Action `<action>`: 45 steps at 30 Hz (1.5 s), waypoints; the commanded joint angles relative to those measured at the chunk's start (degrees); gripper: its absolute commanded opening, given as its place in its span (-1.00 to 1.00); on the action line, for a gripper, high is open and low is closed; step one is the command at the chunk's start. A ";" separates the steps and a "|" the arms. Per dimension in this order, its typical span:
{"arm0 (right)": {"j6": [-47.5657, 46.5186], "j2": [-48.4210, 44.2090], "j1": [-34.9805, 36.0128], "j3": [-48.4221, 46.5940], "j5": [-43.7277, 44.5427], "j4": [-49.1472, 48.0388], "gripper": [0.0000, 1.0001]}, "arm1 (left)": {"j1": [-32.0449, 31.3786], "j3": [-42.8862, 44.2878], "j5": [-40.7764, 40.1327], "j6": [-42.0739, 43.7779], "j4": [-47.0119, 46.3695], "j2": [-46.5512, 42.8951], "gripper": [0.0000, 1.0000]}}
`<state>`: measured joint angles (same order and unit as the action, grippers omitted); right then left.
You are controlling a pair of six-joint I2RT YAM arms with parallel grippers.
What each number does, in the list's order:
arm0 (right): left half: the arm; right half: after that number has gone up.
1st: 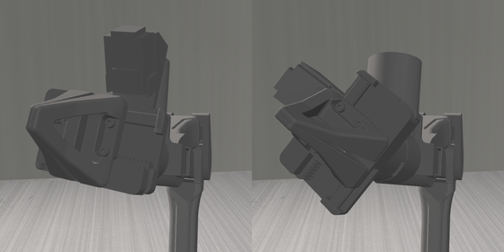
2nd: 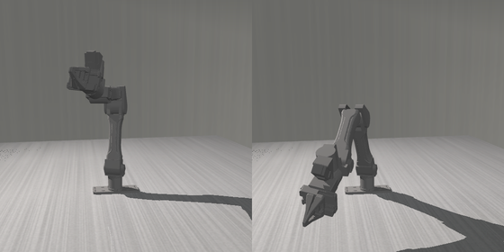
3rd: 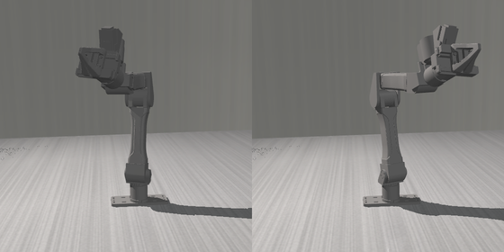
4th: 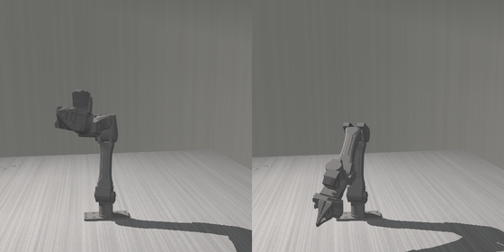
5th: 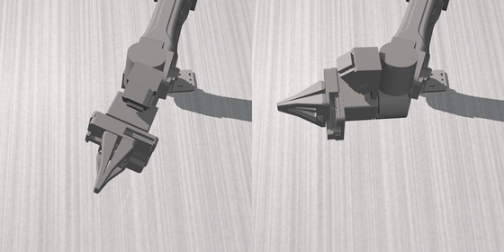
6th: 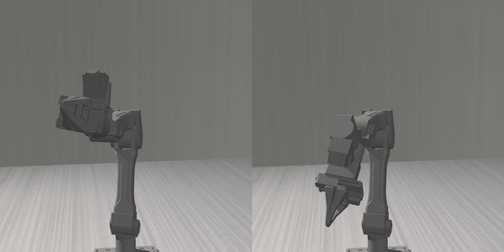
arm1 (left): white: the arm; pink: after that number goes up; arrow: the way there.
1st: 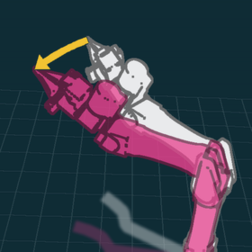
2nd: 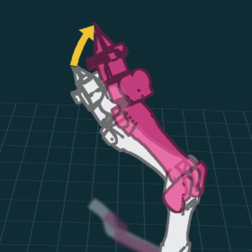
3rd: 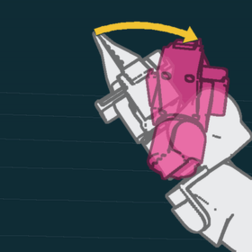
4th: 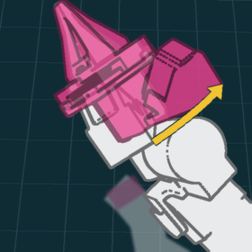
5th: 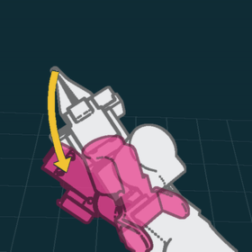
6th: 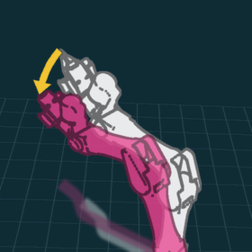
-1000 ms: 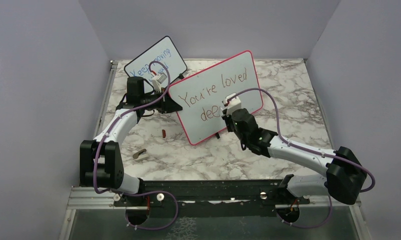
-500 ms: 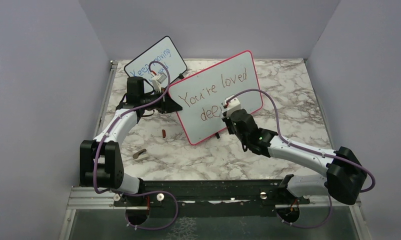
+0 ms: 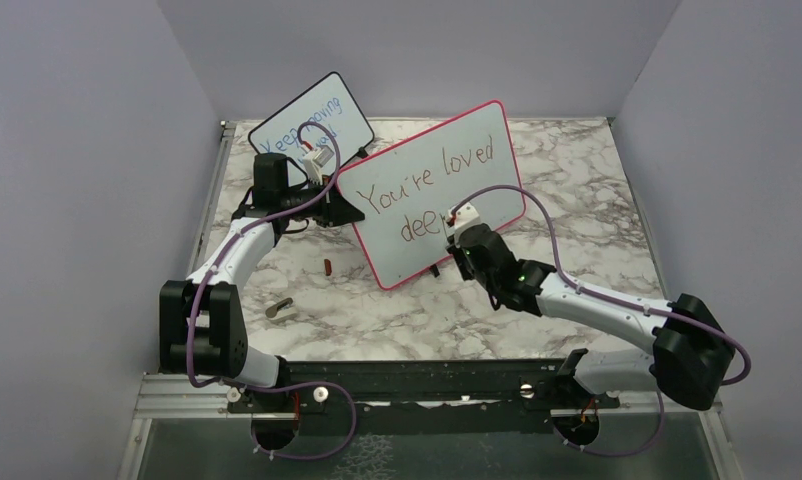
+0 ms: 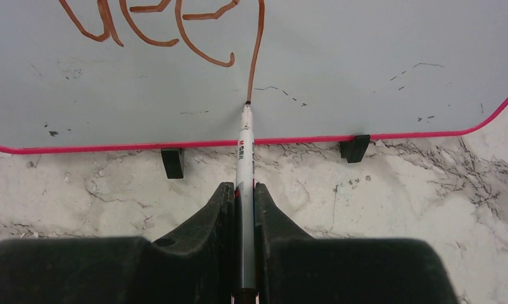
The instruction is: Write a sentence on the whiteboard
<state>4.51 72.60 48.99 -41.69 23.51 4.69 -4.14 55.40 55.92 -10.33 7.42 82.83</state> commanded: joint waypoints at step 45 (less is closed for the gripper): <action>-5.42 1.63 -2.65 -3.35 1.01 -13.72 -0.99 | 0.36 0.13 -6.65 1.45 4.42 1.64 -1.00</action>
<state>-0.23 72.77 47.11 -43.05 24.71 -7.62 -4.14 55.48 55.92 -10.37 7.49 82.85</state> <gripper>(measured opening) 0.168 0.037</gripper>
